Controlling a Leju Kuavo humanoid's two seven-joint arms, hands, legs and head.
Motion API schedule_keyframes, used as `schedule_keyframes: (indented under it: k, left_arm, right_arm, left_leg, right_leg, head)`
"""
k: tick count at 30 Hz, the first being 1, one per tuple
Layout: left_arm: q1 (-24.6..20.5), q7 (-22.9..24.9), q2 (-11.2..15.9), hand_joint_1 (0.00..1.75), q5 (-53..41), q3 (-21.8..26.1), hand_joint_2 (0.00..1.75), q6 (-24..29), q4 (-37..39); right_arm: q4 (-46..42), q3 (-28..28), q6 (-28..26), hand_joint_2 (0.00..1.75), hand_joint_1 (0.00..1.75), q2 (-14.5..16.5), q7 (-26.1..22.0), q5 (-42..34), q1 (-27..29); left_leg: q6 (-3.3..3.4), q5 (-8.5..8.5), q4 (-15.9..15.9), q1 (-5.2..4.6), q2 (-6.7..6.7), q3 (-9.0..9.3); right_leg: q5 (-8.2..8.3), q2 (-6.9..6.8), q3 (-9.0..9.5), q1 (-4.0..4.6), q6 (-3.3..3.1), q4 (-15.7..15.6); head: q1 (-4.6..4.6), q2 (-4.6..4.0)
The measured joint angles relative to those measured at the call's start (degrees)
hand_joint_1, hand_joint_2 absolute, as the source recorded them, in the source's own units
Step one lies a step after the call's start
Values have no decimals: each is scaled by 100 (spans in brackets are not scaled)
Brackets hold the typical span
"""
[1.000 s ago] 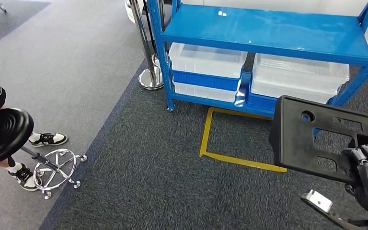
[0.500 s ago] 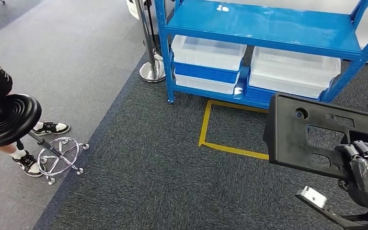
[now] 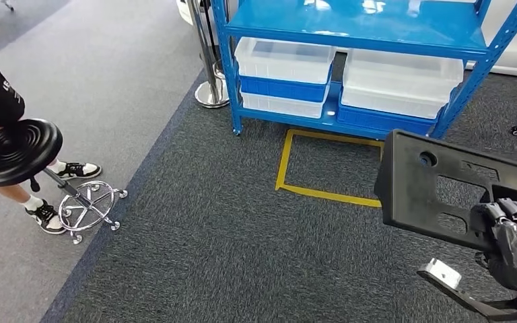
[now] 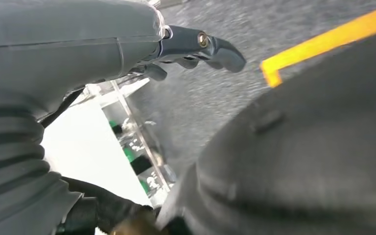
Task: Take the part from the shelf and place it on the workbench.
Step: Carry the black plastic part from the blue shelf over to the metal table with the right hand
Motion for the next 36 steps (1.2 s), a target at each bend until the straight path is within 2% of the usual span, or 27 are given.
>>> schedule_keyframes:
  k: [1,2,3,4,5,6,8,9,10,11,13,15,17,18,19,20,22,24,25,27,29,31,32,33,34,35,36]
  left_arm:
    - [-1,51,28,0,24,5,175,51,1]
    - [-5,98,46,0,45,11,175,104,1]
    - [-4,155,61,0,63,16,175,159,1]
    - [2,220,73,0,77,19,175,214,1]
    - [11,279,80,0,87,21,175,266,1]
    - [18,322,99,0,92,21,175,314,3]
    - [17,356,142,0,92,21,175,394,16]
    - [21,361,163,0,92,21,175,431,22]
    - [34,362,170,0,92,21,175,456,26]
    - [51,363,170,0,90,22,175,473,27]
    - [71,359,157,0,81,22,175,464,27]
    - [71,349,146,0,67,22,175,438,27]
    - [72,313,139,0,49,27,175,408,27]
    - [69,288,135,0,39,30,175,391,27]
    - [66,276,131,0,27,34,175,369,27]
    - [64,285,127,0,14,39,175,351,27]
    - [67,346,154,0,-8,49,175,331,38]
    - [78,384,193,0,-15,60,175,329,59]
    - [81,399,208,0,-18,64,175,326,69]
    - [79,449,211,0,-33,70,175,312,68]
    - [77,516,220,0,-63,78,175,283,68]
    - [73,563,219,0,-88,95,175,249,68]
    - [70,573,219,0,-97,107,175,236,68]
    - [67,578,219,0,-104,118,175,226,68]
    - [63,581,219,0,-111,129,175,219,68]
    - [59,584,219,0,-120,138,175,210,68]
    - [56,586,220,0,-126,144,175,202,69]
  right_arm:
    - [-1,-44,0,175,175,-21,-10,-35,21]
    - [-1,-88,2,175,175,-37,-26,-60,36]
    - [-1,-119,4,175,175,-42,-40,-78,50]
    - [-1,-143,7,175,175,-43,-53,-89,66]
    - [-1,-159,8,175,175,-43,-64,-96,81]
    - [-1,-168,9,175,175,-42,-72,-97,96]
    - [-3,-192,12,175,175,-35,-75,-102,124]
    - [-3,-203,16,175,175,-27,-73,-108,135]
    - [-4,-214,22,175,175,-20,-70,-118,148]
    - [-7,-225,32,175,175,-16,-68,-136,163]
    - [-9,-247,52,175,175,-14,-69,-181,200]
    - [-7,-278,63,175,175,-14,-72,-215,232]
    - [-4,-306,63,175,175,-15,-74,-228,278]
    - [-3,-318,67,175,175,-17,-75,-235,309]
    - [-5,-339,88,175,175,-21,-76,-250,339]
    - [-13,-368,121,175,175,-25,-80,-269,365]
    - [-25,-437,191,175,175,-25,-94,-301,408]
    - [-34,-478,202,175,175,-22,-109,-299,467]
    - [-37,-487,197,175,175,-19,-116,-294,502]
    - [-41,-506,174,175,175,-18,-124,-285,573]
    - [-39,-520,159,175,175,-15,-127,-277,617]
    - [-33,-526,154,175,175,-10,-127,-275,650]
    - [-26,-526,152,175,175,-4,-127,-274,664]
    - [-16,-526,150,175,175,2,-128,-272,676]
    - [-6,-526,149,175,175,8,-128,-269,687]
    - [2,-526,147,175,175,13,-129,-265,695]
    - [8,-526,145,175,175,16,-129,-261,697]
  left_leg:
    - [-21,-266,325,3,1,-47]
    - [-27,-428,633,5,1,-60]
    - [-14,-454,836,4,1,-23]
    - [24,-366,884,0,1,86]
    - [90,-224,757,-13,1,273]
    - [196,-108,449,-49,0,552]
    - [412,-139,-384,-135,-13,1167]
    - [473,-210,-713,-179,-19,1375]
    - [494,-256,-928,-204,-18,1481]
    - [502,-209,-1076,-213,0,1520]
    - [500,-16,-1311,-198,68,1570]
    - [469,143,-1450,-156,154,1562]
    - [443,193,-1412,-131,244,1449]
    - [423,196,-1362,-115,290,1385]
    - [397,188,-1293,-92,342,1318]
    - [357,165,-1202,-62,393,1250]
    - [229,63,-951,-34,493,1124]
    - [120,-56,-731,-49,576,1056]
    - [91,-90,-689,-60,617,1049]
    - [51,-130,-651,-48,674,1074]
    - [-4,-328,-461,-6,475,1017]
    - [-55,-726,90,27,198,798]
    - [-64,-901,426,33,142,657]
    - [-59,-988,669,37,119,559]
    - [-39,-962,740,38,103,538]
    - [-1,-830,602,35,72,616]
    - [57,-625,273,25,-7,783]
  right_leg:
    - [60,-5,-72,6,-15,-2]
    - [121,-9,-144,19,-23,-2]
    - [179,-11,-211,38,-29,-2]
    - [240,-10,-281,64,-36,-2]
    - [301,-6,-350,98,-44,-3]
    - [361,-3,-404,115,-55,-5]
    - [470,21,-464,134,-31,-38]
    - [529,28,-465,113,-1,-74]
    - [595,36,-459,96,41,-128]
    - [670,35,-445,78,75,-198]
    - [707,37,-445,68,115,-257]
    - [391,41,-590,71,149,107]
    - [-38,41,-822,55,213,804]
    - [-135,35,-864,39,253,1031]
    - [-142,19,-801,17,300,1066]
    - [-67,-21,-620,-11,352,875]
    - [56,-254,-189,-55,431,256]
    - [48,-409,-44,-58,363,36]
    - [42,-396,-68,-51,300,91]
    - [58,-262,-96,-58,195,100]
    - [107,-142,-129,-69,117,74]
    - [156,-27,-176,-61,66,49]
    - [179,41,-204,-52,56,44]
    - [199,113,-229,-42,53,42]
    - [219,189,-250,-30,56,42]
    - [237,266,-264,-17,62,40]
    - [257,340,-271,-5,67,35]
  head:
    - [-1,0]
    - [-2,0]
    - [-2,0]
    - [-2,0]
    - [-2,0]
    - [-1,1]
    - [4,1]
    - [6,1]
    - [6,1]
    - [3,1]
    - [5,0]
    - [12,0]
    - [14,0]
    - [15,0]
    - [15,0]
    - [15,0]
    - [20,1]
    - [13,1]
    - [10,1]
    - [1,0]
    - [-3,1]
    - [-5,1]
    - [-4,0]
    - [-4,0]
    - [-4,0]
    - [-4,0]
    - [-4,0]
